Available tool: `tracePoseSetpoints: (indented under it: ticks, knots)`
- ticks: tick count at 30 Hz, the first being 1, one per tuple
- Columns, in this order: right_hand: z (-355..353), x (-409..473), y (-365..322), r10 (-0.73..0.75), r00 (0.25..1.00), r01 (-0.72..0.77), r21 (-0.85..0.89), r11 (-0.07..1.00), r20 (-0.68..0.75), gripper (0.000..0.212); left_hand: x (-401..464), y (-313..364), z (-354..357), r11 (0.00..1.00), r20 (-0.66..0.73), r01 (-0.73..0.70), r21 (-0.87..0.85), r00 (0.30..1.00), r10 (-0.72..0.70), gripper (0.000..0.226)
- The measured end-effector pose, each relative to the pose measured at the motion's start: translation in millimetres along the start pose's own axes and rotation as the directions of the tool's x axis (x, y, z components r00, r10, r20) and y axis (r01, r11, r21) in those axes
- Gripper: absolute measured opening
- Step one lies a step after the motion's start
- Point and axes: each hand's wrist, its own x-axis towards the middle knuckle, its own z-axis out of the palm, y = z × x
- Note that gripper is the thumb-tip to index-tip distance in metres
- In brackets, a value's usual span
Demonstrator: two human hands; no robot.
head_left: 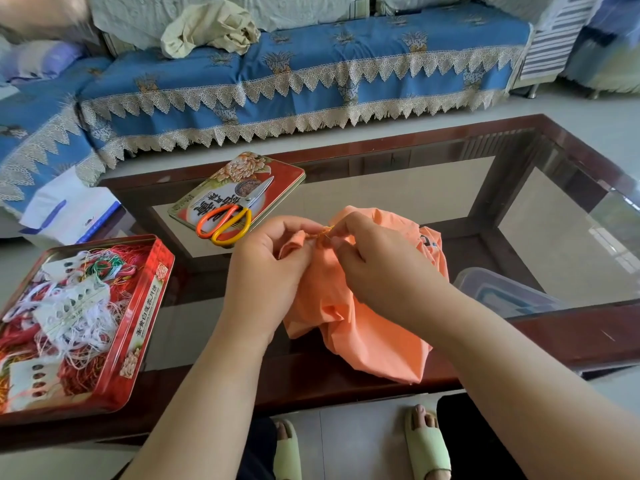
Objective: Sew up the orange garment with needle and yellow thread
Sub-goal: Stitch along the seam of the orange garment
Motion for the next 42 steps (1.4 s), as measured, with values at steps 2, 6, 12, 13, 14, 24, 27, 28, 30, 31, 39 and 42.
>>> tracePoseSetpoints:
  ticks: [2, 6, 12, 13, 14, 24, 27, 28, 30, 31, 39, 42]
  knots:
    - [3.6, -1.2, -1.6, 0.038, 0.999, -0.037, 0.026, 0.999, -0.022, 0.023, -3.0, 2.3, 2.3, 0.991, 0.010, -0.099, 0.093, 0.995, 0.099, 0.021]
    - [10.7, -1.5, -4.4, 0.115, 0.992, -0.102, 0.188, 0.977, -0.061, 0.017, -7.2, 5.6, 5.5, 0.979, 0.029, -0.171, 0.106, 0.985, 0.169, 0.019]
    - [9.3, -0.3, -7.8, 0.151, 0.985, -0.101, 0.450, 0.888, -0.078, 0.013, -6.3, 8.1, 13.9, 0.975, -0.013, 0.088, -0.207, 0.996, -0.092, 0.021]
    - [8.8, -0.8, -8.3, 0.135, 0.987, -0.086, 0.443, 0.893, -0.082, 0.011, -5.9, 8.6, 14.0, 0.965, -0.013, 0.119, -0.233, 0.992, -0.125, 0.017]
    - [8.8, -1.4, -8.9, 0.119, 0.989, -0.071, 0.431, 0.900, -0.086, 0.011, -5.8, 9.7, 13.7, 0.960, -0.011, 0.137, -0.245, 0.990, -0.144, 0.013]
    - [1.3, -5.2, -7.9, -0.036, 0.999, 0.042, 0.470, 0.882, -0.022, 0.014, -4.3, 3.0, 5.6, 0.989, -0.095, -0.140, 0.045, 0.985, 0.144, 0.007]
    - [0.8, -4.1, -3.9, -0.066, 0.997, 0.071, 0.429, 0.901, -0.025, 0.018, -4.8, 2.4, 4.7, 0.972, -0.081, -0.208, 0.113, 0.973, 0.218, 0.008]
    - [1.4, -3.5, -2.6, -0.074, 0.997, 0.081, 0.421, 0.903, -0.033, 0.018, -5.8, 2.9, 5.4, 0.960, -0.068, -0.243, 0.139, 0.965, 0.254, 0.009]
    - [-0.3, -2.4, -1.1, -0.062, 0.998, 0.066, 0.432, 0.899, -0.025, 0.017, -7.1, 3.8, 6.1, 0.934, -0.042, -0.308, 0.184, 0.946, 0.320, 0.015]
    - [-3.3, -2.2, -0.8, -0.043, 0.999, 0.043, 0.444, 0.895, -0.010, 0.015, -6.7, 3.7, 5.9, 0.927, -0.034, -0.324, 0.188, 0.941, 0.336, 0.015]
    - [-26.0, 7.7, 16.7, 0.060, 0.994, -0.038, 0.212, 0.977, -0.096, 0.042, -6.8, 5.3, 5.0, 0.970, 0.101, -0.219, 0.107, 0.973, 0.208, 0.010]
    - [-18.7, 7.8, 17.1, 0.087, 0.996, -0.081, 0.343, 0.936, -0.002, 0.028, -7.4, 4.7, 7.0, 0.969, 0.184, -0.216, 0.118, 0.964, 0.192, 0.011]
